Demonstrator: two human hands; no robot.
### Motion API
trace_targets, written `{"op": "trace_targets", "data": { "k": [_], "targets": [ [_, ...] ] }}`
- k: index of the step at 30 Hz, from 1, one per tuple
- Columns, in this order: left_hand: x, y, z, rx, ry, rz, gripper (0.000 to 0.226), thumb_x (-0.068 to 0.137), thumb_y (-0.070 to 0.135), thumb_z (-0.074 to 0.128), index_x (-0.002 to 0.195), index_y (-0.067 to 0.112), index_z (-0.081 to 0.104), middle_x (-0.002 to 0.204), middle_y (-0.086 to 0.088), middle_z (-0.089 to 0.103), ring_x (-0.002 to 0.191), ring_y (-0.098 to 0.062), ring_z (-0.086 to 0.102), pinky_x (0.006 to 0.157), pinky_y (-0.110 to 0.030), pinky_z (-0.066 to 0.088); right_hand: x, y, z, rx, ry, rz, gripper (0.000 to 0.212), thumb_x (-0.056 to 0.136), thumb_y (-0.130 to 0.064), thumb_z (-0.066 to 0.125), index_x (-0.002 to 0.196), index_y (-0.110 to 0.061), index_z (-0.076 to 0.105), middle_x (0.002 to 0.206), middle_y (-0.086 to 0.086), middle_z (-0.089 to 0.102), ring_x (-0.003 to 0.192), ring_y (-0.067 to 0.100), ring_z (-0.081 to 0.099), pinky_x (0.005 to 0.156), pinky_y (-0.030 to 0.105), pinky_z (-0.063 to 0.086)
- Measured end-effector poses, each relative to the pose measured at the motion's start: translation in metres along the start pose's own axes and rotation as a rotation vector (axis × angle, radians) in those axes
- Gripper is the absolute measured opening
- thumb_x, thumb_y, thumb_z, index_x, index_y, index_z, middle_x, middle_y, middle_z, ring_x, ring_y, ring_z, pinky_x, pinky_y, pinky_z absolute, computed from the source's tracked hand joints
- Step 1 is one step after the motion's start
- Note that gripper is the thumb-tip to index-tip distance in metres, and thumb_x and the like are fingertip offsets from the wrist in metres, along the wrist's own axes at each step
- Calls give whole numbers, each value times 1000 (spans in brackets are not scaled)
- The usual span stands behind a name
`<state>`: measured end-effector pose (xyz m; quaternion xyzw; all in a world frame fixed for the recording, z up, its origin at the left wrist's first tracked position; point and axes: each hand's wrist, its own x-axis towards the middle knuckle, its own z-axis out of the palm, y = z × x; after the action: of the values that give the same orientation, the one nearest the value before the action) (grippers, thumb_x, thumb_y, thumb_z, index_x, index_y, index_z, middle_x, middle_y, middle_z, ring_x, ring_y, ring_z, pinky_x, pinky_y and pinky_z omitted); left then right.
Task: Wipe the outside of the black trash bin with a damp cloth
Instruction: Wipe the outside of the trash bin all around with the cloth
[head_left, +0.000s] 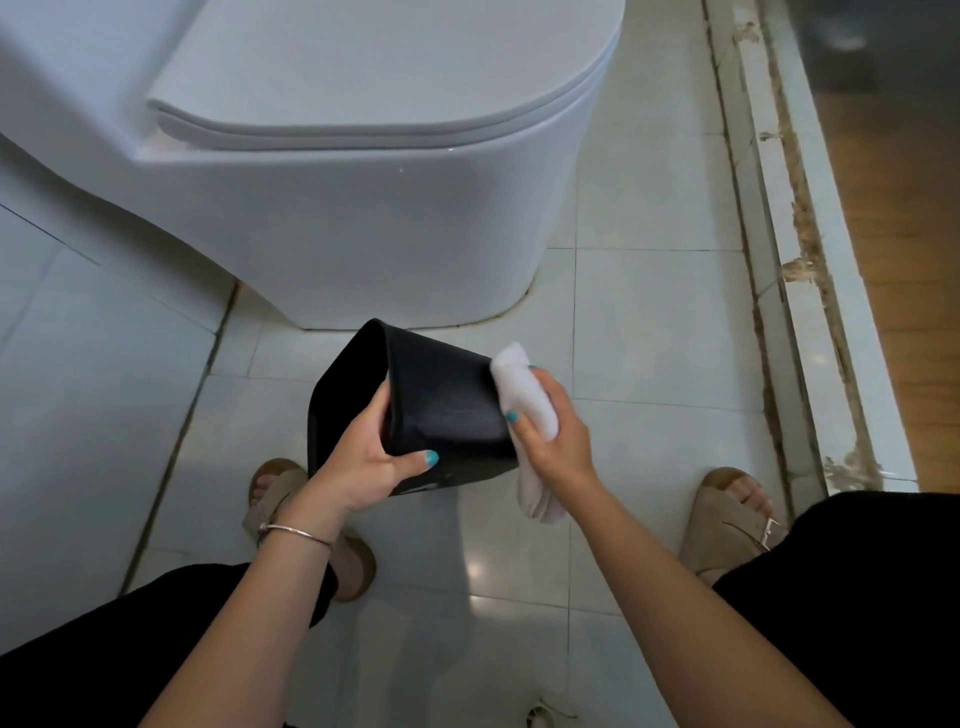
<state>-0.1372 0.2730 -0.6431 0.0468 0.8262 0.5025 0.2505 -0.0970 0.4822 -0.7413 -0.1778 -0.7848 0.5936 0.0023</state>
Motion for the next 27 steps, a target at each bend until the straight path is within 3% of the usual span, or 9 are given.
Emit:
{"op": "trace_targets", "data": {
  "k": [3,5,8,11,15,17,22,25,27],
  "targets": [
    [-3,-4,4,-7,-15,-16,88,78,-5,72,146,27,26,129,18,50,113,15,49,90,-7,43,6,8,-3,40,71,169,52,90,-30,64,137,-37,43,136,-13,51,122,15,51,97,22,38],
    [-4,-6,0,-15,17,-32,86,78,-3,73,146,26,28,129,14,52,114,9,50,91,-8,43,4,-5,5,52,74,163,53,89,-28,64,138,-35,44,138,-11,50,123,14,49,98,20,36],
    [-2,-4,-3,-12,40,-2,85,77,-6,73,145,23,30,129,9,54,115,6,51,90,-6,41,-7,-33,24,88,22,18,57,84,-43,62,138,-31,46,140,-14,48,126,7,46,106,22,35],
    [5,2,-1,-18,26,43,83,74,-10,73,140,20,34,129,7,54,118,0,53,91,-8,42,-21,-55,38,76,-57,-116,64,78,-62,52,137,-37,46,141,-16,48,129,8,44,107,35,37],
    [7,0,-5,-37,28,42,65,66,5,79,123,20,51,116,4,63,108,-3,61,89,-19,50,-35,-79,52,26,-163,-283,60,82,-57,51,139,-47,33,140,-5,51,127,20,44,105,47,37],
    [8,2,-3,-51,17,39,60,71,-5,77,122,15,53,113,0,63,106,-3,62,88,-21,52,-32,-82,51,-30,-180,-318,59,84,-56,49,139,-48,29,136,-3,51,123,21,43,104,50,35],
    [13,8,0,-61,19,44,73,73,-11,73,134,14,42,125,2,57,112,5,55,92,-13,45,-17,-70,37,-40,-179,-329,52,87,-50,52,136,-54,34,134,-6,54,118,21,50,102,55,39],
    [12,5,-5,-34,-9,26,90,73,-4,76,146,20,29,137,2,50,127,-9,47,106,-30,40,-10,-58,30,-13,-148,-262,49,87,-50,54,131,-64,35,139,-11,51,124,19,49,102,49,42],
    [9,5,-6,-13,-18,17,96,71,5,78,148,22,25,140,2,47,130,-14,45,108,-37,39,-7,-47,24,12,-127,-214,50,89,-43,58,133,-57,40,139,-16,50,127,11,47,108,42,38]
  ]
}}
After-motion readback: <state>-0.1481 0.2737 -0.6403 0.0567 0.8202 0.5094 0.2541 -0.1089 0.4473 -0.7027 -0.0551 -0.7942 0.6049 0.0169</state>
